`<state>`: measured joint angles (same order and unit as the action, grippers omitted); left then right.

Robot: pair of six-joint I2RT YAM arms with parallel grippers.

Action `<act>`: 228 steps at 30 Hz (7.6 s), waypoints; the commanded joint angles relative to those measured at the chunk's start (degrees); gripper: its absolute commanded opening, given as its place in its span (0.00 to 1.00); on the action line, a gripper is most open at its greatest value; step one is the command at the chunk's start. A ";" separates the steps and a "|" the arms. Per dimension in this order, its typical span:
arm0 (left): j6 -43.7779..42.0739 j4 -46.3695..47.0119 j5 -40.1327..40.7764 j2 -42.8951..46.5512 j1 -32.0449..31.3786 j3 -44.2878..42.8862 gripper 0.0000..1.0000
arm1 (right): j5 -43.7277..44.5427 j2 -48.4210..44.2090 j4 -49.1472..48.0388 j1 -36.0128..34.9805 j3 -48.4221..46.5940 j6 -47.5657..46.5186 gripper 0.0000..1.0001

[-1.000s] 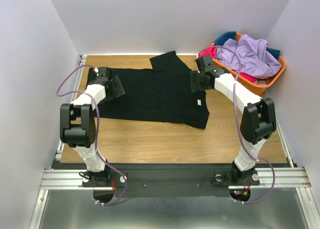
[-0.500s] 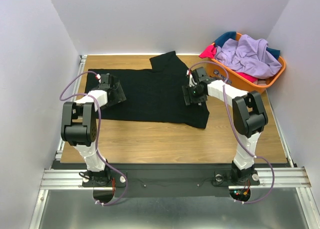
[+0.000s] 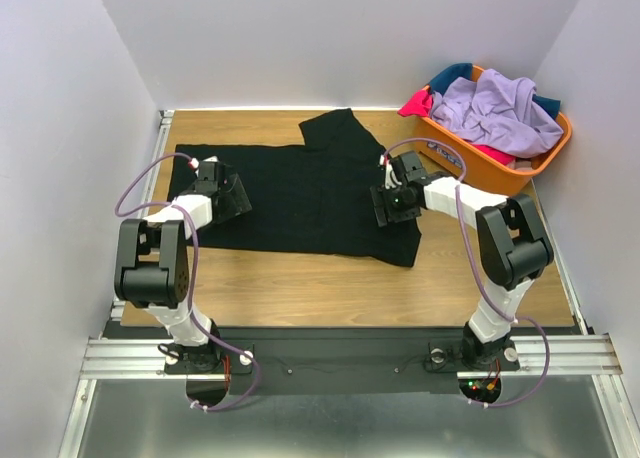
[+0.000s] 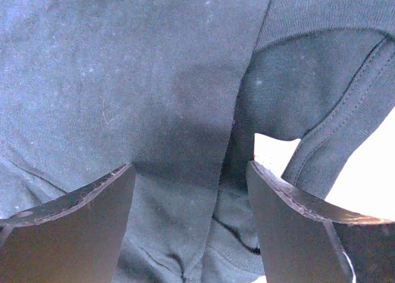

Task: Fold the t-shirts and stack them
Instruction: Fold the tshirt

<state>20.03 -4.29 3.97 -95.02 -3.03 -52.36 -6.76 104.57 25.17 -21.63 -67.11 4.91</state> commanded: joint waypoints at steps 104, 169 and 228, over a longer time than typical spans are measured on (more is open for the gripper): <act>6.78 -19.08 2.27 14.78 -3.04 -6.26 0.98 | 2.99 42.46 -4.86 4.40 -65.34 3.00 0.73; 4.67 -19.08 16.43 -20.64 11.99 -38.70 0.77 | 2.37 30.34 -6.80 1.06 -52.33 3.79 0.00; -1.66 -12.85 11.85 -11.95 12.96 -27.89 0.00 | -0.79 -0.32 -6.45 1.24 -24.59 1.07 0.01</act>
<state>19.70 -18.83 15.00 -114.08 9.50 -81.58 -5.26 109.97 20.12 -20.34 -96.57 7.66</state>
